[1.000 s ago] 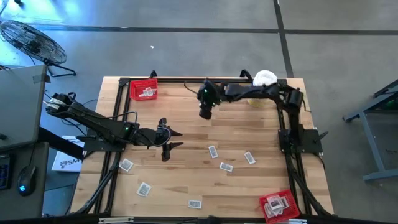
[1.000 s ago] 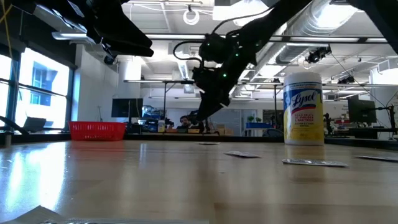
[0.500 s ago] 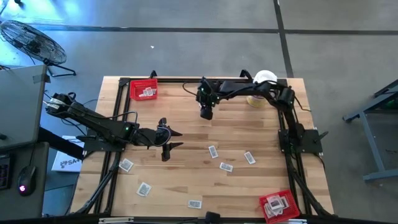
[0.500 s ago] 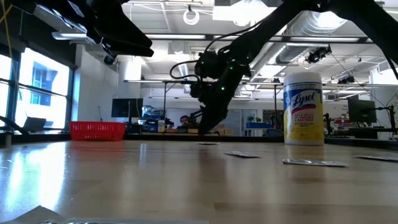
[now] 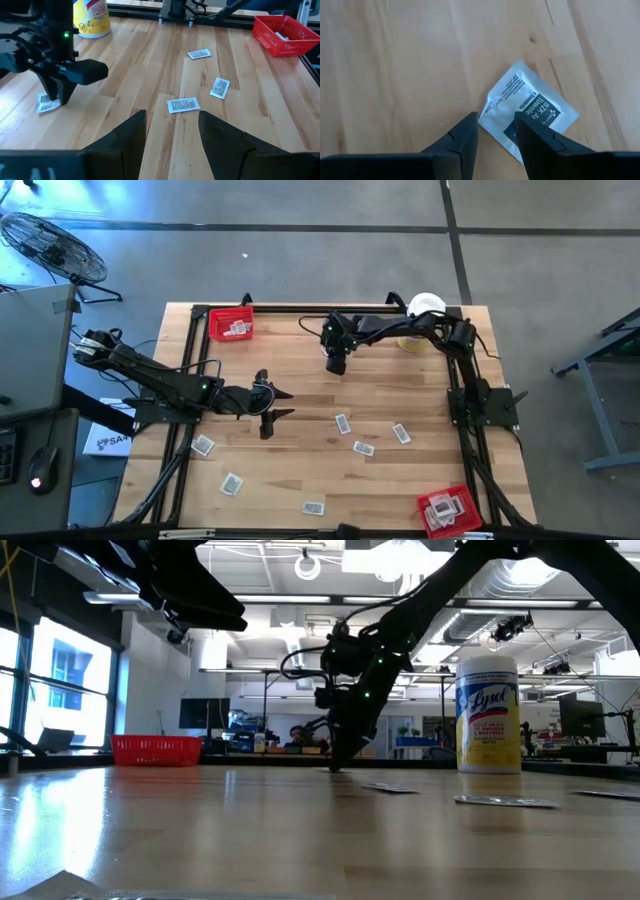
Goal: Pick & Place First Aid Supplies
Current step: Put the white and gray towelette pack into the bottom red bin
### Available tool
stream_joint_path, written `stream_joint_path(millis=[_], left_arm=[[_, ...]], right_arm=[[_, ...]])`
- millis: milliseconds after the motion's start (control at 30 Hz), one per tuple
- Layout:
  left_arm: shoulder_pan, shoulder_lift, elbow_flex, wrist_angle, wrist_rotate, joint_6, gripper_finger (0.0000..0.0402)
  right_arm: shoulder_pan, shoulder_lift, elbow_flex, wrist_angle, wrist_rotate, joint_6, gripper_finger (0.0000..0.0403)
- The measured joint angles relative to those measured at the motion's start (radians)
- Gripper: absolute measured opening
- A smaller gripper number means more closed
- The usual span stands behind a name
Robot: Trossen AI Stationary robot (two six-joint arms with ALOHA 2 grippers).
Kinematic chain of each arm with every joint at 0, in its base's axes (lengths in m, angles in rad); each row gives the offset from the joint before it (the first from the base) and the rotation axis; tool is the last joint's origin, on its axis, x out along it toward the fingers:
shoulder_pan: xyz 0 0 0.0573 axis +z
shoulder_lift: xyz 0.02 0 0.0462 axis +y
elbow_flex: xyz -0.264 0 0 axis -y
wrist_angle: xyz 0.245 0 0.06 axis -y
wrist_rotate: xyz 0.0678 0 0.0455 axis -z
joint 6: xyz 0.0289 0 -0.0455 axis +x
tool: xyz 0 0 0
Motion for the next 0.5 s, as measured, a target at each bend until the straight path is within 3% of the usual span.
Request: stream_joint_path(millis=[200,500], left_arm=[[0.000,0.000,0.000,0.000,0.000,0.000,0.0179],[0.000,0.000,0.000,0.000,0.000,0.000,0.0179]], right_arm=[[0.024,0.000,0.008,-0.041,-0.010,-0.030,0.0123],[0.139,-0.027,0.010,-0.261,-0.015,-0.106,0.0123]])
